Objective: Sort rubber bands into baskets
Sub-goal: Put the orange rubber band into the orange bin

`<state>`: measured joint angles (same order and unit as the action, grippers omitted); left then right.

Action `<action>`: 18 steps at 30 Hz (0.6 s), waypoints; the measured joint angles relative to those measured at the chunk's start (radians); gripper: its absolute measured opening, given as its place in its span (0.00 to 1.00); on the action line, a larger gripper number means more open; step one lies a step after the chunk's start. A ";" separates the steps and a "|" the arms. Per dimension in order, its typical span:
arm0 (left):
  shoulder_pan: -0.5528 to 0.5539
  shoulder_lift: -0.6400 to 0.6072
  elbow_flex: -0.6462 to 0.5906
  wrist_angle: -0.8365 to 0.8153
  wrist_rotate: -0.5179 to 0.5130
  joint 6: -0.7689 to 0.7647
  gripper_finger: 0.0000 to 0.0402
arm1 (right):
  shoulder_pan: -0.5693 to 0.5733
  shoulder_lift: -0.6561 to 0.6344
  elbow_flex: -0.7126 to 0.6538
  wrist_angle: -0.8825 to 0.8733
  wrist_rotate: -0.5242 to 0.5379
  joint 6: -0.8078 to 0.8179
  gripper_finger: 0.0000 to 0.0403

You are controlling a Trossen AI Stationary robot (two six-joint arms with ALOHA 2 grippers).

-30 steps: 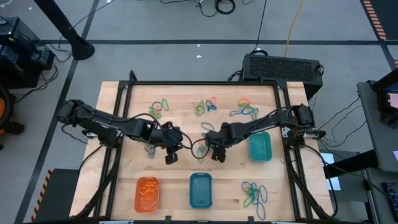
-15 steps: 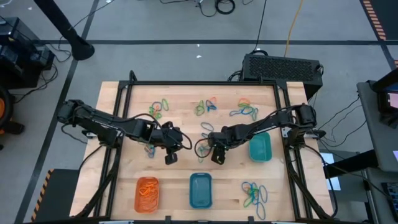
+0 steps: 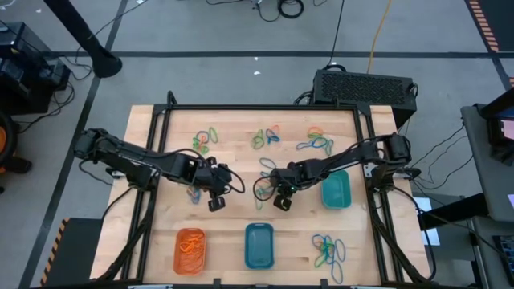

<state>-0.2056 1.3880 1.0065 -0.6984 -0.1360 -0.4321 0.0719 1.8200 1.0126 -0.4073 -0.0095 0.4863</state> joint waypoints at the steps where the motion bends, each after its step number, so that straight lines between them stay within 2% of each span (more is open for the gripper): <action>1: -0.008 -0.007 0.000 -0.009 0.000 -0.004 0.22 | 0.000 -0.018 -0.003 -0.032 -0.013 0.000 0.03; 3: -0.024 -0.029 -0.001 -0.006 0.000 -0.005 0.22 | 0.003 -0.066 -0.009 -0.082 -0.030 -0.005 0.01; 8: -0.039 -0.097 -0.001 0.060 -0.007 -0.003 0.22 | 0.001 -0.216 -0.002 -0.079 -0.018 0.003 0.01; 12: -0.035 -0.132 -0.001 0.206 -0.003 0.003 0.22 | 0.002 -0.319 -0.003 -0.028 0.021 0.022 0.00; 18: -0.035 -0.115 0.000 0.463 0.131 0.051 0.22 | 0.002 -0.409 -0.002 0.119 0.038 0.026 0.00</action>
<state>-0.2404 1.2732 1.0061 -0.2355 -0.0047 -0.3813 0.0739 1.4109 1.0103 -0.2884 0.0280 0.5125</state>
